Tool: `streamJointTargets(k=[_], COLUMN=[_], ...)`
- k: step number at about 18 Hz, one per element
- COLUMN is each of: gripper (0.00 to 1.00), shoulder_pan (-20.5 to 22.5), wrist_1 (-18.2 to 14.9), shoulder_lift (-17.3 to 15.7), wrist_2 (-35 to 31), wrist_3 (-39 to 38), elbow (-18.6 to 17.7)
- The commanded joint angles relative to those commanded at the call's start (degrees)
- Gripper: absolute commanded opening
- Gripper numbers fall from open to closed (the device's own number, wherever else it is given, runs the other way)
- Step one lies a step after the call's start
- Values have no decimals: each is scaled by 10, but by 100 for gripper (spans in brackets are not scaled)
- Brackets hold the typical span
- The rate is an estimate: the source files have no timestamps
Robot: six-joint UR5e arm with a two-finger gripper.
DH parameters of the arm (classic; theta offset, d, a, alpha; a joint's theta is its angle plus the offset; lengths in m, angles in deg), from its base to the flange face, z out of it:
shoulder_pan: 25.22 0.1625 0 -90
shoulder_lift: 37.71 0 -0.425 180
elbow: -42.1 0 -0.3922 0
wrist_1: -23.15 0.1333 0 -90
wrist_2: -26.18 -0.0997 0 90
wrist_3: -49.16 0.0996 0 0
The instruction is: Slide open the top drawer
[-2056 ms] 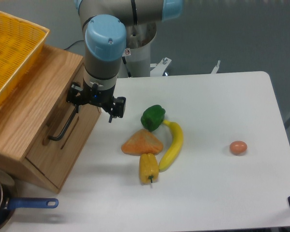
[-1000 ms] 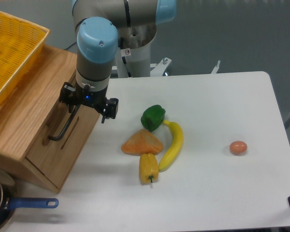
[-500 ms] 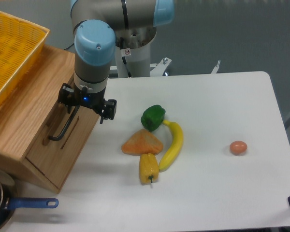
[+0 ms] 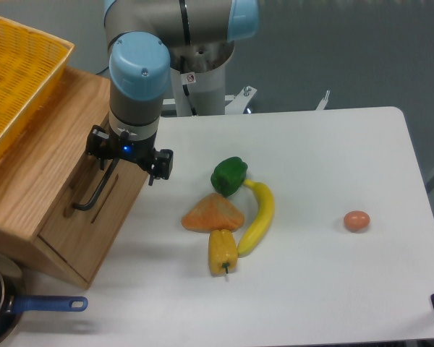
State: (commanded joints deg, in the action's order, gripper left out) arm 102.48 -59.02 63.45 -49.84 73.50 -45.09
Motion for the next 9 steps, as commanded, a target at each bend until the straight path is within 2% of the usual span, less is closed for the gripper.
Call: streamJointTargets(k=[9], gripper=[100], shoulder_pan=[7], wrist_1=[3], shoulder_lift=[4], wrist_2=[-10], wrist_3=[5], elbow=[4])
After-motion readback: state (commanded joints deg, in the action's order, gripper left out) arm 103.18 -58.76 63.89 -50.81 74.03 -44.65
